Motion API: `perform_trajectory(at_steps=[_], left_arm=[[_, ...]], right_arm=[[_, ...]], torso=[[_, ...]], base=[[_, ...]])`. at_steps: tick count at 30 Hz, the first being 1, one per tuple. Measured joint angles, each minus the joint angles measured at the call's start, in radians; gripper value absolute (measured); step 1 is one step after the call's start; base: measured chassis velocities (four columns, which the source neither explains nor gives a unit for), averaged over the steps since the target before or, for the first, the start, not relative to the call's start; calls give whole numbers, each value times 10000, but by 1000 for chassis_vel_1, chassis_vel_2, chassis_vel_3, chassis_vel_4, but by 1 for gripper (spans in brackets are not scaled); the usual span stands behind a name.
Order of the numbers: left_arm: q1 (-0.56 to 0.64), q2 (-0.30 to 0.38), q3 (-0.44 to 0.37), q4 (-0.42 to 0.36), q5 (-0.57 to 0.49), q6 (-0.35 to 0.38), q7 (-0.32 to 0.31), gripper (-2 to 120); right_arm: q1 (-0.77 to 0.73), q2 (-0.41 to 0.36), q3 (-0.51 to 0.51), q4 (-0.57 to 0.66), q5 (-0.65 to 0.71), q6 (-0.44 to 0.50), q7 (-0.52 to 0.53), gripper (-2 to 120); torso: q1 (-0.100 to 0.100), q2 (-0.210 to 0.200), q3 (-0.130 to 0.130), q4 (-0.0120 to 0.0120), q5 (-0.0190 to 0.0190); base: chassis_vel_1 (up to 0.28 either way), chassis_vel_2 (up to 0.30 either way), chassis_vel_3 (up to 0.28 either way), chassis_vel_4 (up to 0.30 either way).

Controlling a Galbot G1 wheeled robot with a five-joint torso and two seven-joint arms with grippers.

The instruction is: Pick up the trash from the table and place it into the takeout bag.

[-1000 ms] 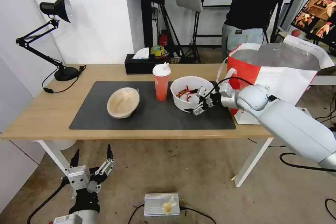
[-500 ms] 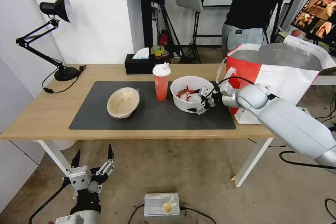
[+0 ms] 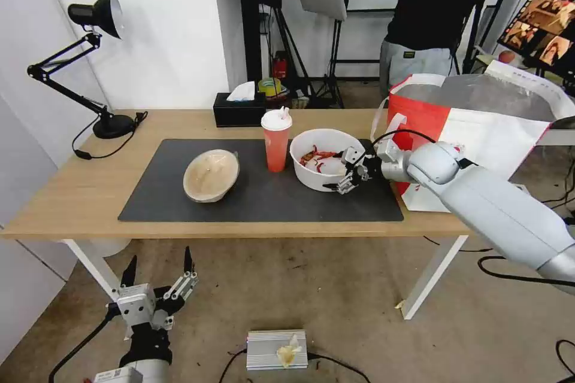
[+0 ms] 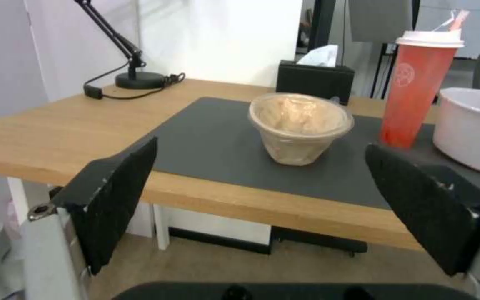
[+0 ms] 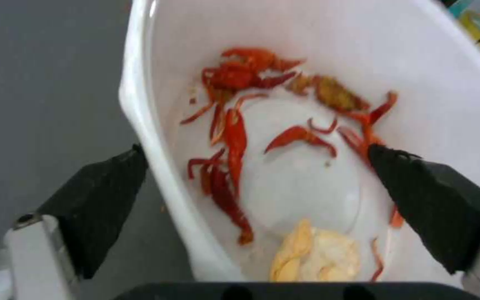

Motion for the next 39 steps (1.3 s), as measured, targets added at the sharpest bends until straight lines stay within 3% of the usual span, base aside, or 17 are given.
perform_trajectory(at_steps=[6, 15, 22, 27, 29, 30, 39], left_arm=[[1, -8, -5, 0, 14, -11, -11, 100], [3, -7, -2, 8, 19, -16, -105, 100], [11, -46, 65, 9, 106, -16, -216, 100], [14, -66, 93, 9, 132, -26, -221, 100], [14, -66, 93, 9, 132, -26, -221, 100], [10, -83, 111, 23, 137, -36, -224, 100], [-32, -92, 130, 88, 147, -62, -236, 100]], right_arm=[[-1, 47, -39, -69, -52, -5, -74, 86], [6, 101, -44, -133, 172, -5, -52, 57], [8, -32, -33, -17, 373, -7, -8, 26], [68, -111, -30, 36, 482, -5, 16, 10], [68, -111, -30, 36, 482, -5, 16, 10], [100, -126, -34, 44, 582, -5, 30, 2], [180, -21, -116, -4, 763, 9, 64, 0]], torso=[[1, -1, 2, -1, 1], [1, -1, 2, 1, 2], [1, -1, 2, 1, 2], [1, -2, 1, 1, 2], [1, -2, 1, 1, 2], [1, -1, 1, 0, 2], [1, -1, 1, 1, 2]], base=[[0, 0, 0, 0], [0, 0, 0, 0], [0, 0, 0, 0], [0, 0, 0, 0], [0, 0, 0, 0], [0, 0, 0, 0], [0, 0, 0, 0]])
